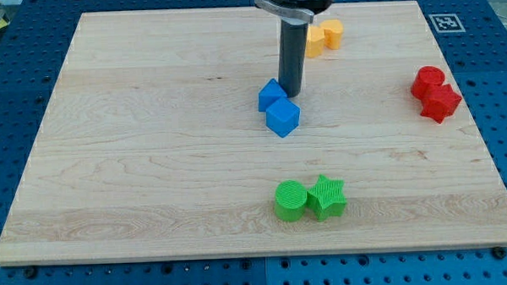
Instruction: Place the blue triangle to the top left of the blue cube
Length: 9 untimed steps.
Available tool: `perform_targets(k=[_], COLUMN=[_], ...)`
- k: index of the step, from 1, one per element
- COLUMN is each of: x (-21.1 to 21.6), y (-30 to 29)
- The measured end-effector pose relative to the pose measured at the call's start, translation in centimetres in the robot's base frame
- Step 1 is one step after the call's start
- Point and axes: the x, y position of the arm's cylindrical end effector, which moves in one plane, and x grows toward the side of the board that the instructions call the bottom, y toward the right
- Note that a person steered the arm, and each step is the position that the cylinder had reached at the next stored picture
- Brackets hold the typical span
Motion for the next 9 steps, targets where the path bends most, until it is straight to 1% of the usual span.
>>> perform_targets(k=[1, 2, 3, 4, 6, 7, 8, 9], x=[-0.3, 0.2, 2.0, 3.9, 2.4, 2.4, 0.0, 0.0], y=[-0.7, 0.2, 1.6, 1.8, -3.4, -3.4, -3.1, -5.0])
